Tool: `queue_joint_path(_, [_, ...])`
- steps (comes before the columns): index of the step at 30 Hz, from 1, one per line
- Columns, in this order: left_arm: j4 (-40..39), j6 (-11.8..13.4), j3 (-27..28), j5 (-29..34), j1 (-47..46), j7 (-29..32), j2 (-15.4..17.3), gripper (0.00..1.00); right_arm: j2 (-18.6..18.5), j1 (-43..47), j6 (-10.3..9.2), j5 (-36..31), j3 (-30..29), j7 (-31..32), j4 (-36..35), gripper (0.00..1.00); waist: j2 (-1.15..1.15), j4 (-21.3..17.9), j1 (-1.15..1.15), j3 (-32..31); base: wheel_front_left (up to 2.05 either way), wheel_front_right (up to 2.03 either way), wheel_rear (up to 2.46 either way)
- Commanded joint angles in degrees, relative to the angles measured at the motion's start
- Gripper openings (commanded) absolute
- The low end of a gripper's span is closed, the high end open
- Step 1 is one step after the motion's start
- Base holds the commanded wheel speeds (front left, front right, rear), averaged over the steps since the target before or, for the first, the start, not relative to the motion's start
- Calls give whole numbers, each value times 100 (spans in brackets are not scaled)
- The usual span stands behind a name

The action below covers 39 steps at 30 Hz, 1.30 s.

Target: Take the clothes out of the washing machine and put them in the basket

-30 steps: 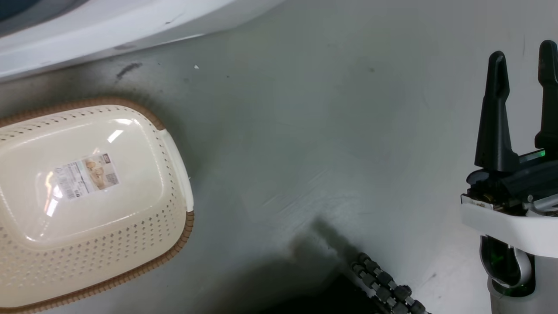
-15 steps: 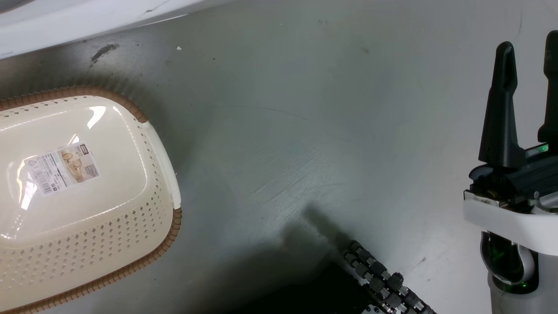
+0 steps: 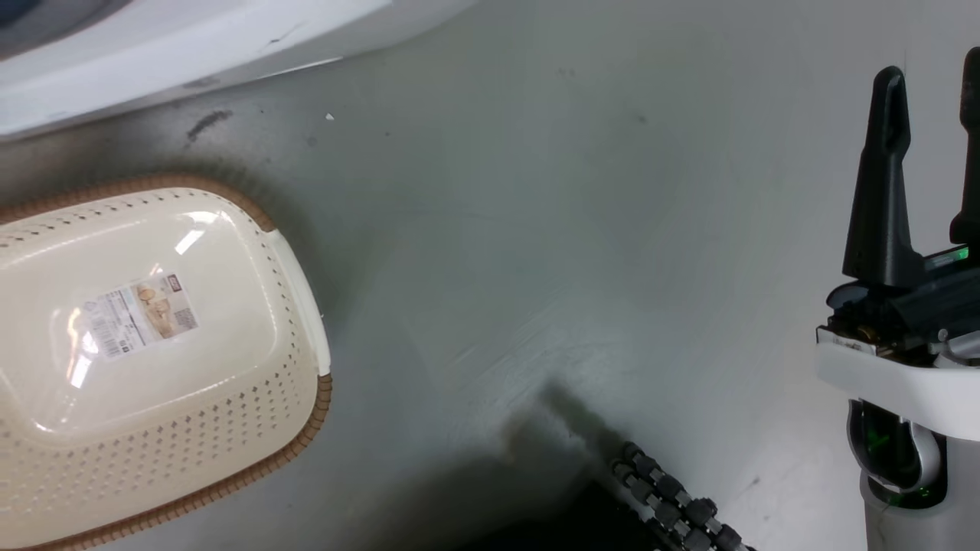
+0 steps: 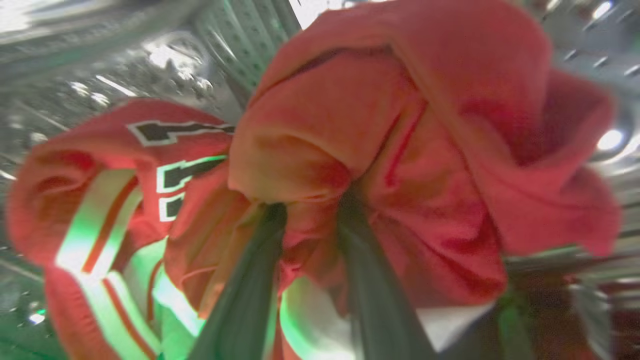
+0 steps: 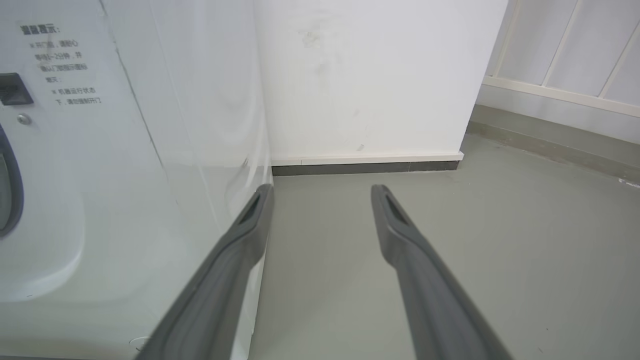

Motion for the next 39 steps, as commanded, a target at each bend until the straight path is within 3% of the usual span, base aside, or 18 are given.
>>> queue_joint_path(1, [10,12,-16,-77,117,-160,1,0,0,-23,-4,-22,-19,-12,18,100,0,76,-1,-155,0,0,0])
queue_joint_path(10, [140,11,-187,-648,1001,-2021,-73,0,0,214,-4,-328,17,-11,162,100,0,352,-1,-916,0,0,0])
queue_joint_path(16, [234,11,-366,-985,1686,-2872,-196,0,-1,372,-4,-554,39,-11,275,100,0,530,-1,-1417,0,0,0])
queue_joint_path(27, [369,22,-462,-1297,2894,-4249,-477,0,-1,774,-4,-879,39,-12,473,100,0,842,-1,-2321,0,0,0])
queue_joint_path(39, [-254,384,-433,-1510,4495,-5128,-690,0,-1,1460,-4,-1207,94,-12,756,100,0,1192,-1,-3578,0,0,0])
